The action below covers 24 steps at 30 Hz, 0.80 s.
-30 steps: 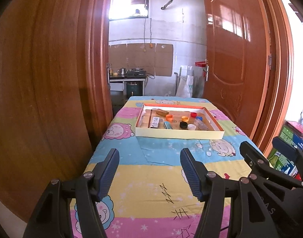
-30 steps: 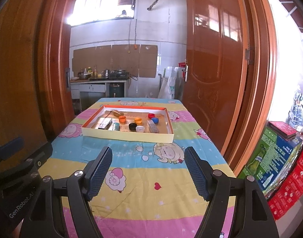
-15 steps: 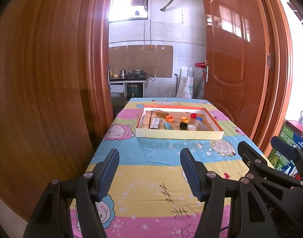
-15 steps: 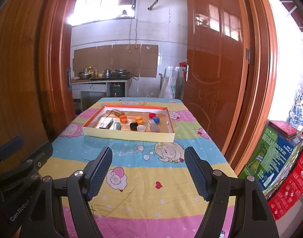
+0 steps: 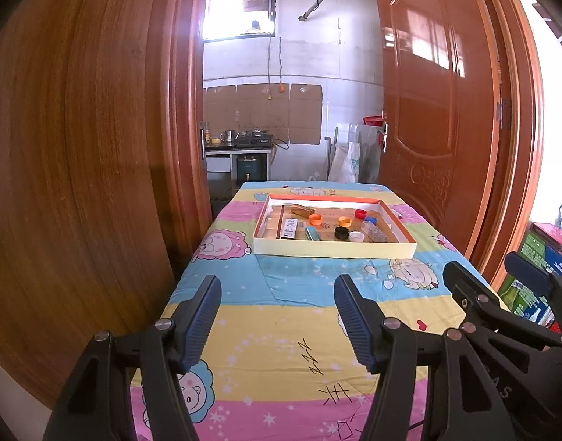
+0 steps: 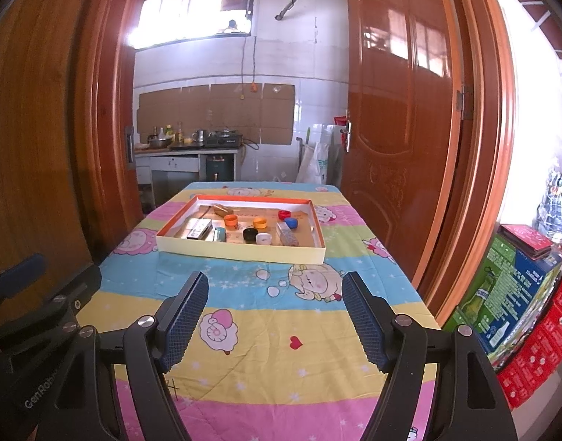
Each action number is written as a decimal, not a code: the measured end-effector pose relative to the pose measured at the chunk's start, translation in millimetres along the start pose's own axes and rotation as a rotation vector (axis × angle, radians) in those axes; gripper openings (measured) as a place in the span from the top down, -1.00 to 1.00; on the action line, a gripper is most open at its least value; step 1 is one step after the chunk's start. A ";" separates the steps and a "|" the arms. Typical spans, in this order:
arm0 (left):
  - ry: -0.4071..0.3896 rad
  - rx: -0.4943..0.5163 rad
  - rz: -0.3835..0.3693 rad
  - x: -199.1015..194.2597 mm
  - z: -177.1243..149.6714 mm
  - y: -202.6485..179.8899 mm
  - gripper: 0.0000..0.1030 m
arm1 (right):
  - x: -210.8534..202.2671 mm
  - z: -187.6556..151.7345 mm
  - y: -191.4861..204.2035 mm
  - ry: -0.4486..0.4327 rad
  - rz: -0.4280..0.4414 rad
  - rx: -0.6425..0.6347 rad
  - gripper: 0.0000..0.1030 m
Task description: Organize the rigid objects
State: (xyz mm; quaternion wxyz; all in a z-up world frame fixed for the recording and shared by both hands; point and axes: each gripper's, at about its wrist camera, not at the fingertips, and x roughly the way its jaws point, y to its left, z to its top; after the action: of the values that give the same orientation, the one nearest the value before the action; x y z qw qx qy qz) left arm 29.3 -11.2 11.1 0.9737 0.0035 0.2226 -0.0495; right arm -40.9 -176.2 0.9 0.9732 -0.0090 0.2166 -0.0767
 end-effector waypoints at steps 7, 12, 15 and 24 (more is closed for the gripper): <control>0.000 0.001 0.000 -0.2 0.0 0.0 -0.24 | -0.6 1.7 -0.2 0.001 0.006 0.001 -0.48; 0.000 0.001 0.001 -0.3 -0.1 -0.5 -0.24 | -0.5 1.7 0.2 0.001 0.005 0.001 -0.48; 0.000 0.000 0.001 -0.4 0.0 -0.1 -0.24 | -0.5 1.7 0.0 0.001 0.005 0.000 -0.48; 0.001 -0.002 0.001 -0.2 -0.4 0.1 -0.24 | -0.2 1.8 -0.5 0.002 0.006 0.002 -0.48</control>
State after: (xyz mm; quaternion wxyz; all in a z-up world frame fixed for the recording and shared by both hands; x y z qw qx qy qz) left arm 28.9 -11.0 10.8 0.9735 0.0027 0.2234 -0.0488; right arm -40.4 -176.7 2.6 0.9732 -0.0075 0.2175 -0.0738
